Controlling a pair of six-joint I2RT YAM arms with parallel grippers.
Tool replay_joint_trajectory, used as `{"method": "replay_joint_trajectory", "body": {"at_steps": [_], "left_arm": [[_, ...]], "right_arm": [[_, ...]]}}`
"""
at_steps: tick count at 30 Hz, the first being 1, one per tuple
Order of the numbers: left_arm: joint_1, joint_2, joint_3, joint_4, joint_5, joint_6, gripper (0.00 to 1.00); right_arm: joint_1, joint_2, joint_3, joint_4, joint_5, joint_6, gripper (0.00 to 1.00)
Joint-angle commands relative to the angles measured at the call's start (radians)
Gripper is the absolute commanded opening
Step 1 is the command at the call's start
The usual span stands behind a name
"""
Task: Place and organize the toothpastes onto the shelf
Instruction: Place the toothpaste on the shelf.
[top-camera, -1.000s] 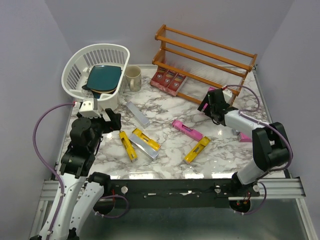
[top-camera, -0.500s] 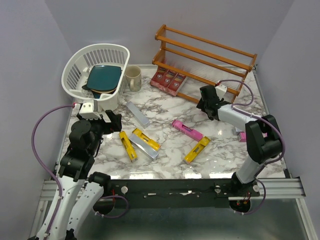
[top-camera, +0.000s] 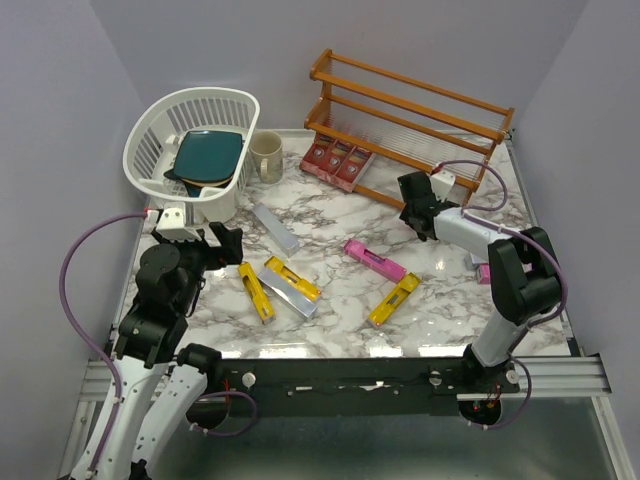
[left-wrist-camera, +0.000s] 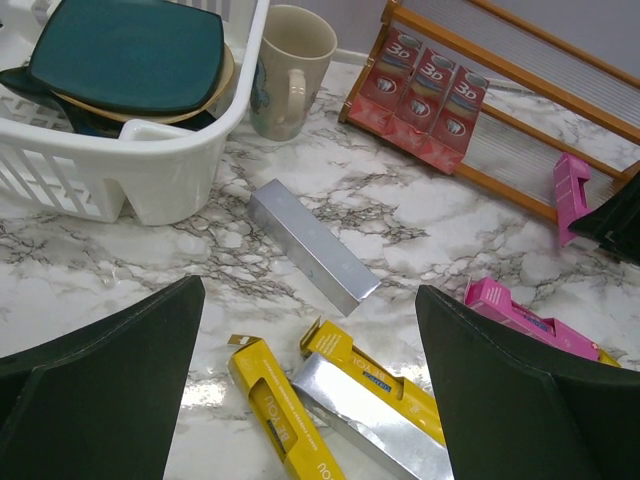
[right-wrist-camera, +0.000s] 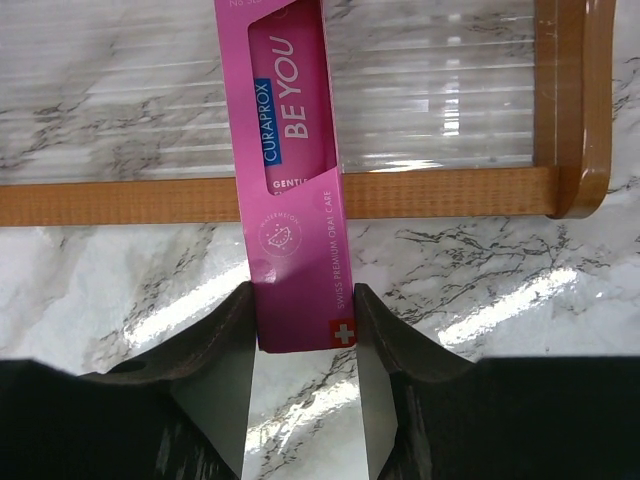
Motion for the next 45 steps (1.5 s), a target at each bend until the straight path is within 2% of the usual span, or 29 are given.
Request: {"method": "replay_joint_trajectory", "body": {"at_steps": [1, 23, 28, 31, 32, 35, 45], "left_arm": [[-0.009, -0.017, -0.006, -0.005, -0.027, 0.012, 0.99], [-0.012, -0.012, -0.009, -0.003, -0.033, 0.012, 0.99], [-0.012, -0.011, -0.009, -0.003, -0.032, 0.012, 0.99], [-0.012, -0.009, -0.009, -0.003, -0.030, 0.012, 0.99], [-0.012, -0.011, -0.010, -0.003, -0.030, 0.012, 0.99], [-0.012, -0.011, -0.010, -0.003, -0.027, 0.012, 0.99], [-0.012, -0.011, -0.010, -0.002, -0.024, 0.012, 0.99]], "right_arm": [[-0.022, -0.006, 0.022, -0.066, 0.085, 0.025, 0.41], [-0.185, -0.077, -0.051, -0.056, 0.030, 0.042, 0.42], [-0.191, -0.083, -0.037, -0.086, 0.030, 0.045, 0.48], [-0.194, -0.099, -0.044, -0.093, 0.027, 0.044, 0.56], [-0.194, -0.103, -0.049, -0.091, 0.028, 0.044, 0.62], [-0.194, -0.116, -0.054, -0.096, 0.031, 0.044, 0.68], [-0.199, -0.123, -0.057, -0.120, 0.038, 0.059, 0.69]]}}
